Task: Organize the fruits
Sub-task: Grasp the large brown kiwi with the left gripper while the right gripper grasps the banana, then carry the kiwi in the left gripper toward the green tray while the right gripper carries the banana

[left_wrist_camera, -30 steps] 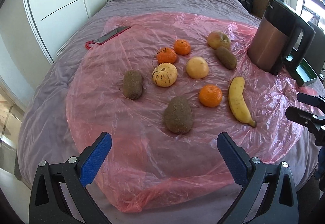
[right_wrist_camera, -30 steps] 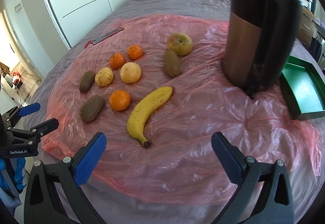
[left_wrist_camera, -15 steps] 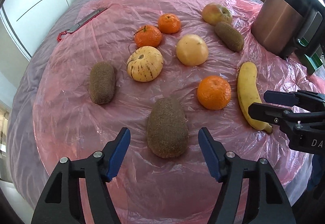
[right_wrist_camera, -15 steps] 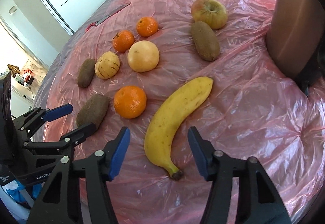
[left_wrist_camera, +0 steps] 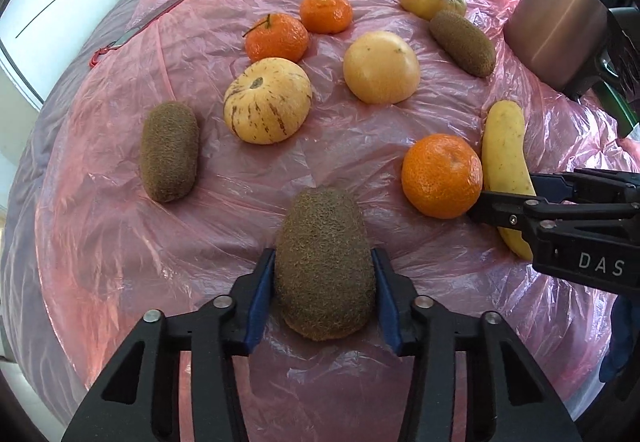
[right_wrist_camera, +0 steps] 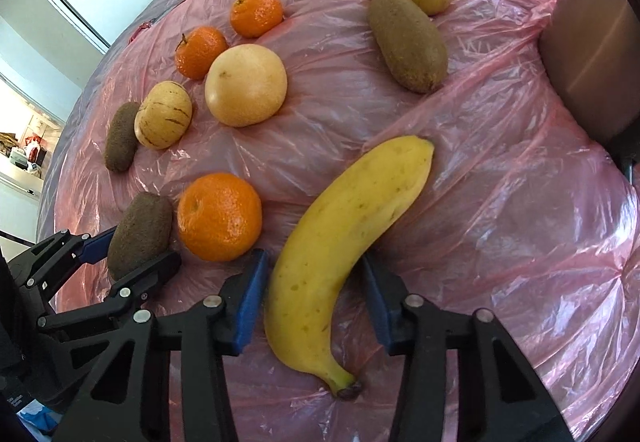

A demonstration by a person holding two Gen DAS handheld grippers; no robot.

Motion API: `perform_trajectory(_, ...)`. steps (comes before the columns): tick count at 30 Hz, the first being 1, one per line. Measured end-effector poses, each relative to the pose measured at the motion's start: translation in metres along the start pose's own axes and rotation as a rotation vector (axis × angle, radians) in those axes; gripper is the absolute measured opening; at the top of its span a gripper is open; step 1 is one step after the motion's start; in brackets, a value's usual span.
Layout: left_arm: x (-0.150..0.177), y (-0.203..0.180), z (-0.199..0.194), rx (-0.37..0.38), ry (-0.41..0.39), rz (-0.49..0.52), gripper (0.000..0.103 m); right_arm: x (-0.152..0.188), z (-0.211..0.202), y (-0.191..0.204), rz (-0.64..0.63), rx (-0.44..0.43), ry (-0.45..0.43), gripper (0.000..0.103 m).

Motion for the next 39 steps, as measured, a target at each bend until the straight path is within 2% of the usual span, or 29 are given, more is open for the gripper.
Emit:
perform_trajectory(8, 0.004, 0.004, -0.008, 0.023, -0.032, -0.017, 0.039, 0.004, -0.011, -0.010, 0.054, -0.046, -0.022, 0.000)
perform_trajectory(16, 0.010, 0.018, -0.029, 0.060, -0.067, -0.116, 0.039, 0.012, -0.040, -0.016, 0.072, -0.109, -0.057, 0.000)
perform_trajectory(26, 0.020, 0.022, -0.058, 0.052, -0.100, -0.164, 0.039, 0.019, -0.075, -0.013, 0.049, -0.153, -0.099, 0.000)
perform_trajectory(32, 0.019, 0.011, -0.088, 0.089, -0.148, -0.165, 0.039, 0.028, -0.112, -0.016, 0.025, -0.162, -0.143, 0.000)
perform_trajectory(39, 0.013, -0.024, -0.125, 0.184, -0.198, -0.141, 0.039, 0.047, -0.163, -0.035, 0.018, -0.148, -0.203, 0.000)
Point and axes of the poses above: each gripper's, at about its wrist camera, not at the fingertips, and z roughly the way its jaws point, y to its left, x to its underside, the point moved 2 cm from there along z, roughly the way its jaws point, and after that the axes turned 11 degrees about -y, right-handed, at the moved point
